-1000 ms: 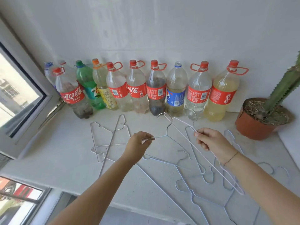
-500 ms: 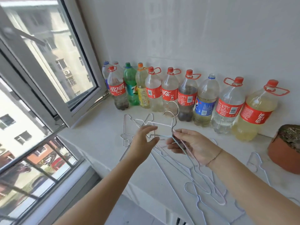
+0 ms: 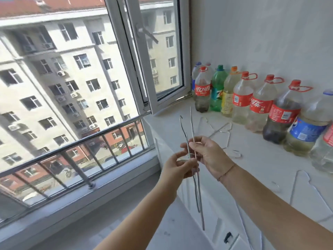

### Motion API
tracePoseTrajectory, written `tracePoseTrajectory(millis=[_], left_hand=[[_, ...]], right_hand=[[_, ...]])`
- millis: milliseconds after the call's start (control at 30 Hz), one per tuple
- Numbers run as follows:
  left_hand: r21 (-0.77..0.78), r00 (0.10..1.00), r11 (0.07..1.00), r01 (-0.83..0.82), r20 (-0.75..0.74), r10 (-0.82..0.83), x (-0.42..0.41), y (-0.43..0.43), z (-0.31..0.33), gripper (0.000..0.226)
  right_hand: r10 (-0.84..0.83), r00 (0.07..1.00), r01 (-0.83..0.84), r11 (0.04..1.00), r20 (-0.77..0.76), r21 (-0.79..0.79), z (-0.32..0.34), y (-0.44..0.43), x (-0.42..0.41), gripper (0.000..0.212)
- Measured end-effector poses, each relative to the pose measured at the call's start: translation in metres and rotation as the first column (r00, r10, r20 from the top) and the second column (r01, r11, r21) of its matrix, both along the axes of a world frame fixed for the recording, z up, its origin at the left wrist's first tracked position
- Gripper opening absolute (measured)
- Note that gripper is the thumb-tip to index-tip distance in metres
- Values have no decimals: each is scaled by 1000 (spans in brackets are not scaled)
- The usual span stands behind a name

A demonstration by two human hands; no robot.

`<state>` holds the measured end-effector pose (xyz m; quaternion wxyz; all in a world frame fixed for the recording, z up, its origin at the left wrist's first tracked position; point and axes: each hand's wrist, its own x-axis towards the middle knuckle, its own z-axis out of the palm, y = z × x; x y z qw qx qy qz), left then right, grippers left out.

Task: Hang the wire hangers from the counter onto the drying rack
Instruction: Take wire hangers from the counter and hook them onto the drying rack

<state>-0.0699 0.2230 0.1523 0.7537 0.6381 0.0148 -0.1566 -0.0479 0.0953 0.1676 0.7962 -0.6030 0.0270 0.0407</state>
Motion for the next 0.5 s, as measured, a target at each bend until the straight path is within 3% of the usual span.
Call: tracePoseTrajectory(millis=[267, 500], left_hand=[[58, 947, 945, -322, 32, 321, -52, 155, 24, 14], [-38, 843, 844, -535, 34, 536, -116, 310, 61, 10]], right_hand=[[269, 963, -269, 963, 24, -11, 25, 145, -16, 10], [482, 871, -482, 876, 94, -25, 64, 290, -60, 16]])
